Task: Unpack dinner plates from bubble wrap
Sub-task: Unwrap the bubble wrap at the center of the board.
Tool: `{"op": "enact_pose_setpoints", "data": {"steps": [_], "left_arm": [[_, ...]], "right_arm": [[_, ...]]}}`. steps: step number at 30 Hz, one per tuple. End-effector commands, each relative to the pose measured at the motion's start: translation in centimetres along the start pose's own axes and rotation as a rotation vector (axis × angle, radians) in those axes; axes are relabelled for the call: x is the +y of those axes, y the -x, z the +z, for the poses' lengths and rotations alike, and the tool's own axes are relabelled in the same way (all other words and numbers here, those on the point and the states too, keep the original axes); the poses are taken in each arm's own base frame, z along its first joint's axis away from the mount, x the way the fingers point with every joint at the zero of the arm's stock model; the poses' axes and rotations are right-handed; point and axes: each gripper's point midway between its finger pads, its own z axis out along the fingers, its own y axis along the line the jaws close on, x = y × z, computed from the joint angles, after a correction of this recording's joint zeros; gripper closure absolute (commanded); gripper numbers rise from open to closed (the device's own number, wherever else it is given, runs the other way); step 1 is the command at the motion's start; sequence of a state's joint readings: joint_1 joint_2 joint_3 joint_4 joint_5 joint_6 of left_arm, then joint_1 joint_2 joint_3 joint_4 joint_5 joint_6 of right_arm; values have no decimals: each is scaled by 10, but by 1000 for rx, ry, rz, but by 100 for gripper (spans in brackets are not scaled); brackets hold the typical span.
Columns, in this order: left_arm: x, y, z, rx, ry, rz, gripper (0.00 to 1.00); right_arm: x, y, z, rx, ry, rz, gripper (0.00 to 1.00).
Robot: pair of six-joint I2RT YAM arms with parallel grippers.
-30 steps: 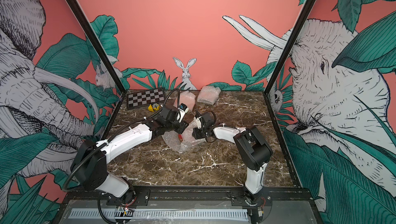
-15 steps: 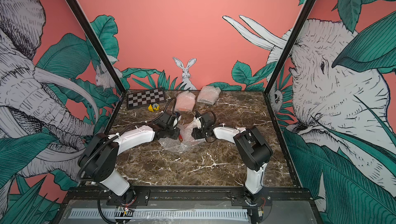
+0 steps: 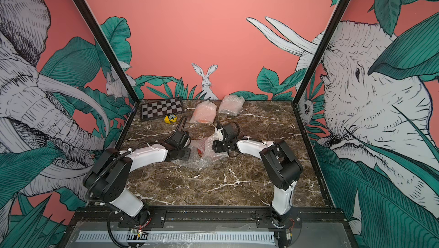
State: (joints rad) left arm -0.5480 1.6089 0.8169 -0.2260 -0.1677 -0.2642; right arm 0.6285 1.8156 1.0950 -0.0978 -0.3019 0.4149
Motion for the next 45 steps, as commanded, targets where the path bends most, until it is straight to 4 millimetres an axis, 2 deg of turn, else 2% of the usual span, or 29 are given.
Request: {"op": "enact_pose_setpoints", "data": {"steps": [1, 5, 14, 22, 26, 32, 38, 41, 45], "left_arm": [[9, 7, 0, -27, 44, -9, 82], [15, 10, 1, -32, 63, -2, 82], [10, 9, 1, -35, 31, 8, 83], [8, 8, 1, -36, 17, 5, 83], [5, 9, 0, -40, 1, 5, 83], [2, 9, -3, -47, -22, 8, 83], [1, 17, -21, -96, -43, 21, 80], [1, 25, -37, -139, -53, 33, 76], [-1, 37, -63, -216, -87, 49, 70]], "right_arm": [[13, 15, -17, -49, 16, -33, 56], [25, 25, -24, -71, 55, -51, 55], [46, 45, -29, -107, 136, -52, 55], [57, 48, -19, -90, 175, -43, 60], [57, 47, -10, -69, 176, -32, 65], [57, 43, -1, -45, 169, -24, 67], [53, 37, 8, -23, 159, -15, 69], [53, 36, 10, -18, 158, -13, 73], [53, 37, 11, -22, 161, -7, 85]]}}
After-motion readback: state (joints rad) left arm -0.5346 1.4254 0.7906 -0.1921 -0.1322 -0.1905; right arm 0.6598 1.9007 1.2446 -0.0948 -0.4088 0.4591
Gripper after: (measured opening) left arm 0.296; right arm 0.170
